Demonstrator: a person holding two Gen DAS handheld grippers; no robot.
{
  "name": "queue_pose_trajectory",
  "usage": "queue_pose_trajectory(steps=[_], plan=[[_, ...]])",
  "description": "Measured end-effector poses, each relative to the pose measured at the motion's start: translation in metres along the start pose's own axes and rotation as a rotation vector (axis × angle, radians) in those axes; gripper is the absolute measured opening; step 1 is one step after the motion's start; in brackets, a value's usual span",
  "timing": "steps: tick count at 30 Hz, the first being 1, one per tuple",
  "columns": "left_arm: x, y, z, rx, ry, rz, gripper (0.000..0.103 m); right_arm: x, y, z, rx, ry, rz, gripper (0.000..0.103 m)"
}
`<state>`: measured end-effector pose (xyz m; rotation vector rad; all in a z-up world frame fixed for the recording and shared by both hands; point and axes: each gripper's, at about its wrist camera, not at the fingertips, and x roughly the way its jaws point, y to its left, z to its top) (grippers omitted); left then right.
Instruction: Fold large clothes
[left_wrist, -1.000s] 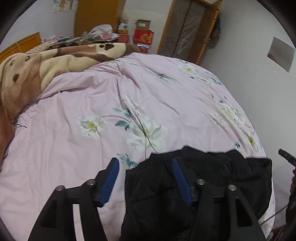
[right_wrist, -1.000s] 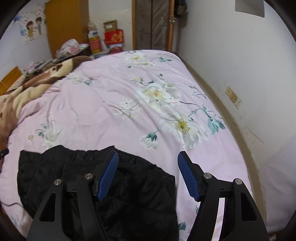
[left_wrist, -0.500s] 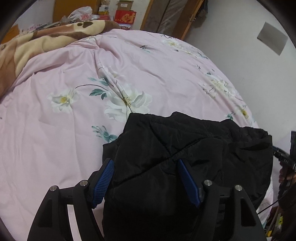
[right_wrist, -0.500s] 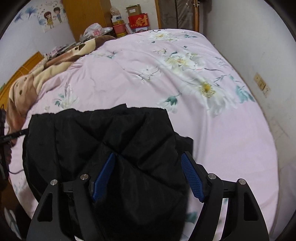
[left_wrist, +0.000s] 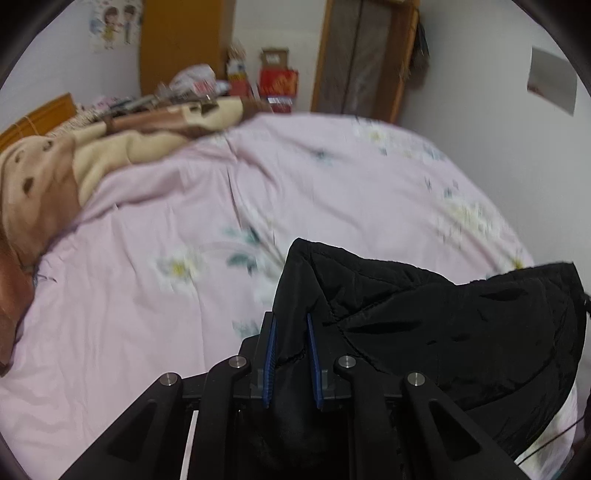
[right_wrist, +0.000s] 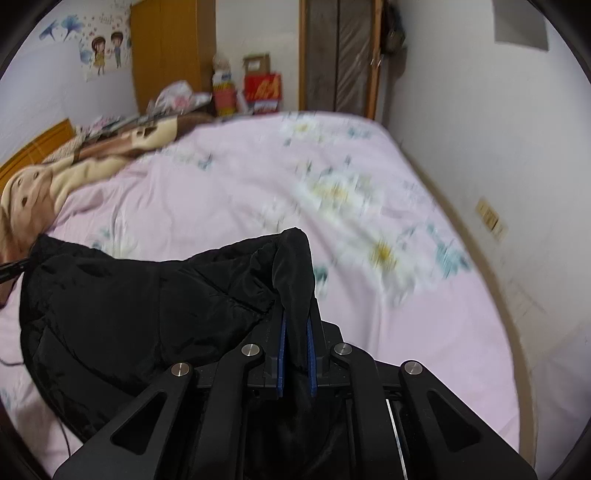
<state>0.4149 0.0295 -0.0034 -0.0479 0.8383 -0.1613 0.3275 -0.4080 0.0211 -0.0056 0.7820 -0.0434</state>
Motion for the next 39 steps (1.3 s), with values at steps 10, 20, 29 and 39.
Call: queue_pose_trajectory(steps=[10,20,29,39], plan=[[0.101,-0.016,-0.020,0.073,0.227,0.144,0.016,0.092,0.016,-0.011,-0.076,0.241,-0.107,0.009],[0.109,-0.028,-0.026,0.146,0.236,0.204,0.019,0.131,0.029,-0.022,-0.169,0.442,-0.200,0.019],[-0.006,-0.034,-0.025,0.011,0.025,0.122,0.059,-0.006,0.045,-0.005,-0.034,0.087,-0.121,0.065],[0.036,-0.114,-0.091,0.152,0.170,0.093,0.073,0.023,0.116,-0.064,-0.135,0.202,0.029,0.065]])
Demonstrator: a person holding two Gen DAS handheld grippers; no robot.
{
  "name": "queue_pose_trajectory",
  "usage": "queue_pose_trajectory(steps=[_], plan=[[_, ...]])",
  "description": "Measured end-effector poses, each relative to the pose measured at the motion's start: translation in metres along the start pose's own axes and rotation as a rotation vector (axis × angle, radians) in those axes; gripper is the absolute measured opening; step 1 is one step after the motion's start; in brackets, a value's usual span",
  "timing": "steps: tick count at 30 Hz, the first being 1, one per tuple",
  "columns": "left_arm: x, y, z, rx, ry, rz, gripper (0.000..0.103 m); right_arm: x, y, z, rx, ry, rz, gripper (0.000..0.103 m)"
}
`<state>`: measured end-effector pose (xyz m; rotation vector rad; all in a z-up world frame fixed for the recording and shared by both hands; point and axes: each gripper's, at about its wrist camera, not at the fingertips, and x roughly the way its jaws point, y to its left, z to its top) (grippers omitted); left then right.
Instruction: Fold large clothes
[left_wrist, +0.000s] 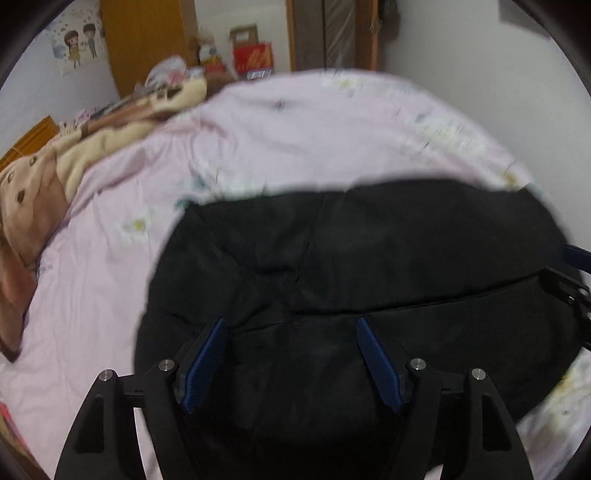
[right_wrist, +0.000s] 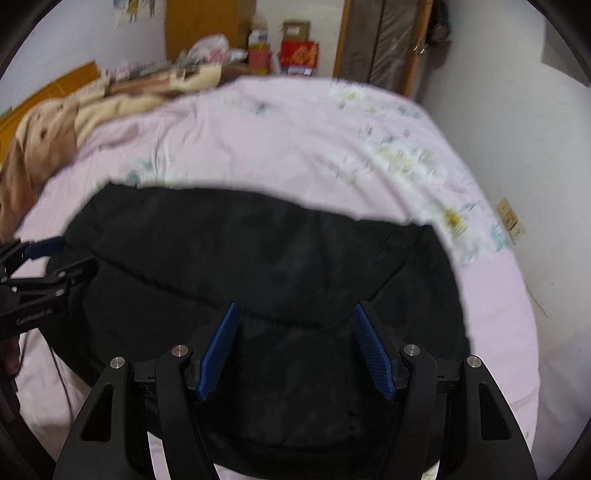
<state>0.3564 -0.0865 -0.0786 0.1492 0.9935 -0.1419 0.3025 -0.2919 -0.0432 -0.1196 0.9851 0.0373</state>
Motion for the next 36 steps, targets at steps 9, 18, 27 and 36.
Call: queue_pose_trajectory(steps=[9,18,27,36], plan=[[0.068,0.002,-0.009,-0.066,0.098,-0.013,0.074,0.081,-0.012,-0.025,0.085,0.122,0.004,0.066],[0.050,0.017,0.001,-0.081,0.109,-0.070,0.074,0.070,-0.016,-0.015,0.063,0.143,0.042,0.066],[0.025,0.067,-0.004,-0.094,0.061,0.035,0.073,0.012,-0.068,-0.032,0.074,0.064,-0.131,0.066],[0.076,0.062,-0.016,-0.080,0.130,0.036,0.075,0.076,-0.075,-0.055,0.155,0.134,-0.070,0.069]])
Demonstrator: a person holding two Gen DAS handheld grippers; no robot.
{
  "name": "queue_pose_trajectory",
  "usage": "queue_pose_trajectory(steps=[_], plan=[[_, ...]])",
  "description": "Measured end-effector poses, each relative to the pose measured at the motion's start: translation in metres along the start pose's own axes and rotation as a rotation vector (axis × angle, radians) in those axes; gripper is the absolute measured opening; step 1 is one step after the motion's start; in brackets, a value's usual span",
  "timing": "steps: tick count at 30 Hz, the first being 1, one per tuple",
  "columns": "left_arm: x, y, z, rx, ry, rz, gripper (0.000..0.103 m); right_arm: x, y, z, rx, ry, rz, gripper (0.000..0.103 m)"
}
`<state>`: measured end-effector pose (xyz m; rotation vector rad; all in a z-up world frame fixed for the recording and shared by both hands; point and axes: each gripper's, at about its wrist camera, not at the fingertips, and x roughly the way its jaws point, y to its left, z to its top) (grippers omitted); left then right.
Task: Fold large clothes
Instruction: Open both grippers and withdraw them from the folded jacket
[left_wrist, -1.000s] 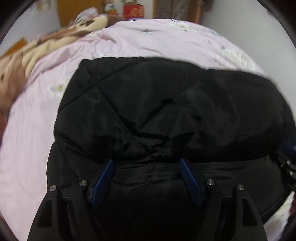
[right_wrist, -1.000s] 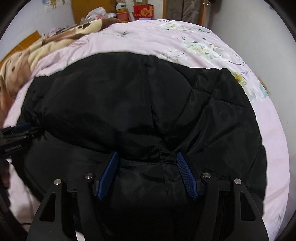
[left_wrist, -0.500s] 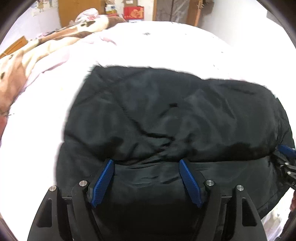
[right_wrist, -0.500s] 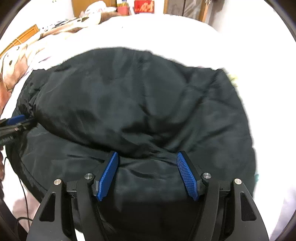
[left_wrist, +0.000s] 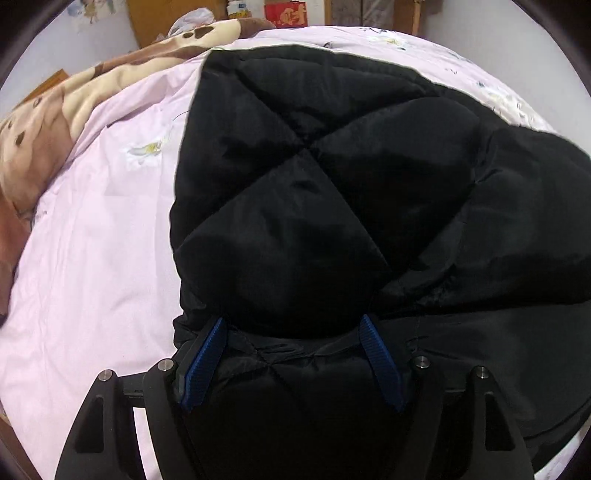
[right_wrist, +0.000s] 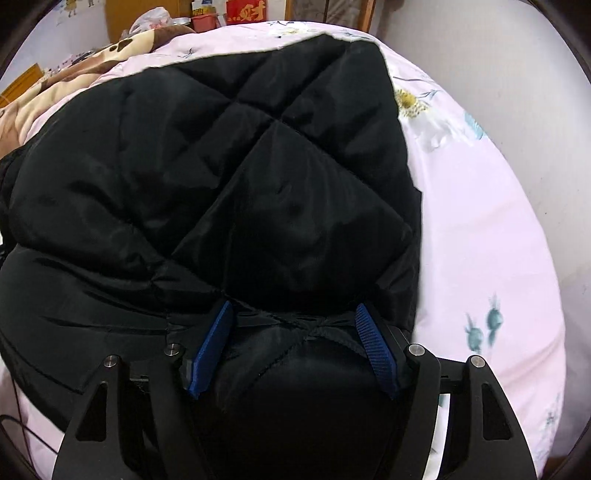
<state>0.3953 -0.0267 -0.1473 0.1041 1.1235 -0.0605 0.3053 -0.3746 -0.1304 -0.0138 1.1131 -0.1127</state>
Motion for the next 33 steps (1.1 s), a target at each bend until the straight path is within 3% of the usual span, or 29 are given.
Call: queue_pose_trajectory(steps=[5,11,14,16,18,22,28,33], plan=[[-0.014,0.011,-0.005,-0.001,0.001,-0.006,0.075,-0.003,-0.004,-0.001,0.000,0.005,0.008,0.069],[-0.063,0.028,-0.006,0.074,-0.056,-0.019,0.075,-0.038,-0.015,0.015,-0.021,-0.028,0.027,0.069],[-0.076,0.046,-0.008,0.063,-0.084,-0.001,0.075,-0.053,-0.025,0.016,-0.012,-0.060,0.004,0.069],[-0.070,0.058,-0.011,0.046,-0.083,0.026,0.075,-0.054,-0.027,0.013,-0.033,-0.053,-0.001,0.069],[-0.051,0.065,-0.018,0.037,-0.024,0.006,0.075,-0.039,-0.020,0.012,-0.068,-0.030,-0.016,0.069],[-0.043,0.064,-0.021,0.025,-0.029,0.021,0.076,-0.018,-0.022,0.014,-0.003,-0.010,0.006,0.073],[-0.051,0.074,-0.008,0.066,-0.011,-0.044,0.080,-0.039,-0.062,0.025,-0.020,-0.010,0.057,0.073],[-0.042,0.085,-0.020,0.043,0.012,-0.170,0.087,-0.054,-0.084,0.028,-0.064,-0.016,0.068,0.074]])
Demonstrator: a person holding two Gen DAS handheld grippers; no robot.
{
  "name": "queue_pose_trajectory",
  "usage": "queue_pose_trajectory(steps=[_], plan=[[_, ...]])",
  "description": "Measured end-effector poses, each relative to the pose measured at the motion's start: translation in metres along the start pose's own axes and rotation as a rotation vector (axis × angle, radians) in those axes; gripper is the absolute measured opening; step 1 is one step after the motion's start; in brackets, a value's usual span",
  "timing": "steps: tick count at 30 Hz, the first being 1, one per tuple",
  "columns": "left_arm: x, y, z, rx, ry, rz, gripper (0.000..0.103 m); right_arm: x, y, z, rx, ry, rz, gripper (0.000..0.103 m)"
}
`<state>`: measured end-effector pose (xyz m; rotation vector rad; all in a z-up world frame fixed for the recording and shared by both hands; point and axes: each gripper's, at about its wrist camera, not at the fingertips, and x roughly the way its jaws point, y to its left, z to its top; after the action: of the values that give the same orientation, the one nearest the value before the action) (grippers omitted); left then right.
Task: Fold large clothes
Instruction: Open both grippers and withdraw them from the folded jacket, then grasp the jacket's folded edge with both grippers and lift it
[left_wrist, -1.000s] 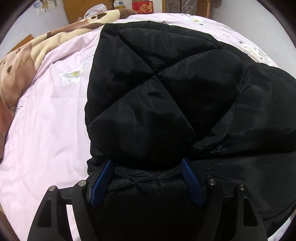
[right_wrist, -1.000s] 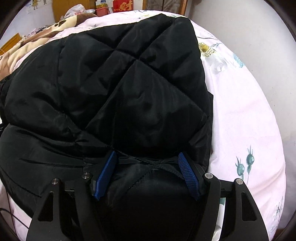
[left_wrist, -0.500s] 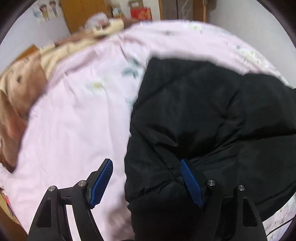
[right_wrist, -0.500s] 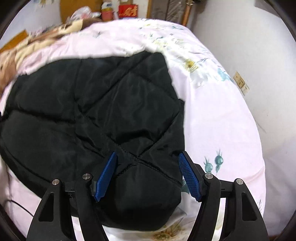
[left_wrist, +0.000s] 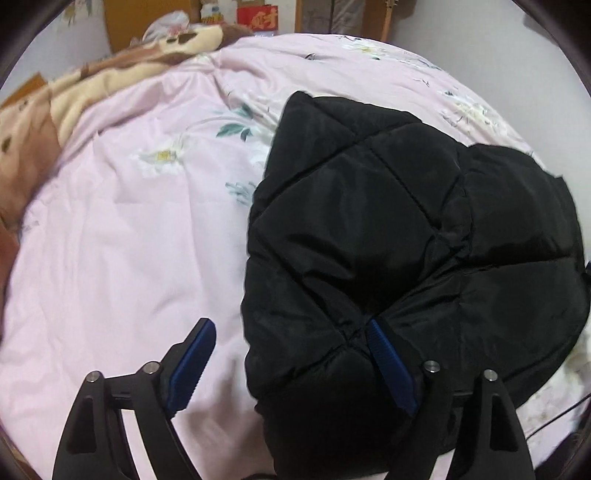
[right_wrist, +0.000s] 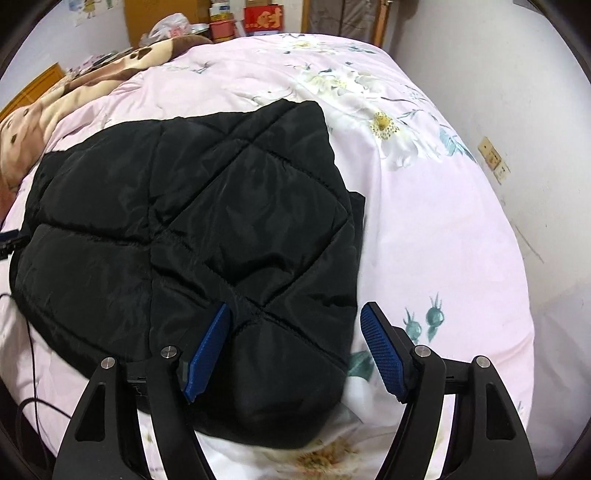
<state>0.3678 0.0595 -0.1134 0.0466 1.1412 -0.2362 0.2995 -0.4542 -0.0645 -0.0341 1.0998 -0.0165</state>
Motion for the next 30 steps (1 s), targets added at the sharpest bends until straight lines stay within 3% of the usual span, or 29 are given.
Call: queue_pose_trajectory(steps=[2,9,11,13,14,19,23,24,26,30], plan=[[0.000,0.011,0.001,-0.021,0.011,-0.032,0.088,-0.016,0.006,-0.022,0.010,-0.001,0.023,0.076],[0.018,0.016,0.007,-0.004,0.085,-0.087,0.095,0.000,-0.012,-0.033,0.072,0.054,0.120,0.080],[0.031,0.016,0.011,-0.007,0.105,-0.099,0.103,0.012,-0.013,-0.034,0.098,0.073,0.158,0.086],[0.046,0.019,0.021,-0.031,0.125,-0.128,0.103,0.027,-0.019,-0.032,0.140,0.093,0.192,0.100],[0.049,0.019,0.018,-0.033,0.132,-0.135,0.103,0.035,-0.018,-0.029,0.144,0.100,0.197,0.102],[0.069,0.010,0.024,-0.012,0.162,-0.143,0.103,0.063,-0.012,-0.022,0.145,0.138,0.299,0.102],[0.077,0.007,0.027,-0.018,0.196,-0.144,0.103,0.073,-0.005,-0.019,0.136,0.148,0.320,0.102],[0.076,0.006,0.027,-0.016,0.198,-0.136,0.103,0.073,-0.004,-0.019,0.138,0.155,0.324,0.101],[0.074,-0.001,0.030,0.003,0.194,-0.151,0.086,0.071,-0.002,-0.016,0.136,0.165,0.334,0.089],[0.066,-0.016,0.033,0.042,0.177,-0.101,0.073,0.057,0.010,-0.013,0.074,0.149,0.307,0.068]])
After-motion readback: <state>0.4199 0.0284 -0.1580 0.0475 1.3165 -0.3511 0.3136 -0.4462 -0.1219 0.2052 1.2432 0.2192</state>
